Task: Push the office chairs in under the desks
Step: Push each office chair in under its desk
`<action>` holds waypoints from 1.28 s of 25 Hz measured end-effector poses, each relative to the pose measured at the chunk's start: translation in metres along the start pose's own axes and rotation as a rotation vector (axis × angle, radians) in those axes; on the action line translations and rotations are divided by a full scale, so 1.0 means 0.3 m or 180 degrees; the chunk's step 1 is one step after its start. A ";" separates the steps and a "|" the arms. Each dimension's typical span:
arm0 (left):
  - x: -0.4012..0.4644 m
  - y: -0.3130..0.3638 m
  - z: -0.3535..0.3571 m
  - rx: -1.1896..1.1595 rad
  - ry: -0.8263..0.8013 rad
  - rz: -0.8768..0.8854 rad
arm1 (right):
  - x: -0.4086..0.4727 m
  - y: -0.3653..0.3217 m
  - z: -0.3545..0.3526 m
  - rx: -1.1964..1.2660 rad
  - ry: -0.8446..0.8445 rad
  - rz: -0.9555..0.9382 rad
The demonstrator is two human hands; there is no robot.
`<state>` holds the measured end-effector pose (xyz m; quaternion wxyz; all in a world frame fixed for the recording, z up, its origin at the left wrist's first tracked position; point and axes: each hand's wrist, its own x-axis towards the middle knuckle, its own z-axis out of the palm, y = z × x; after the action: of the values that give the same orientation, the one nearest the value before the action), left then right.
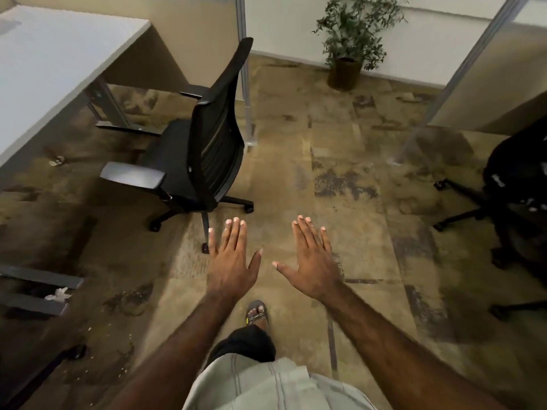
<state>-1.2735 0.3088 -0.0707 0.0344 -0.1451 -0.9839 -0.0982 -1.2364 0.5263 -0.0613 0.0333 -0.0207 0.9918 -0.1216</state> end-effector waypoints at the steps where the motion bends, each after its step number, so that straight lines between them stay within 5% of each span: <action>1: 0.063 0.005 0.013 -0.0016 -0.0014 0.0024 | 0.044 0.030 -0.010 -0.0018 0.0000 0.0033; 18: 0.830 0.116 0.124 -0.0032 -0.0451 0.0230 | 0.702 0.478 -0.097 0.0122 -0.0062 0.0245; 32: 1.324 0.481 0.205 -0.0058 0.0049 -0.0971 | 1.257 1.054 -0.325 0.0189 -0.0055 -0.0494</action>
<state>-1.6133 0.5675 -0.0662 0.0253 0.0066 -0.9933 -0.1124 -1.6298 0.8379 -0.0665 0.0329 -0.0975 0.9829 -0.1530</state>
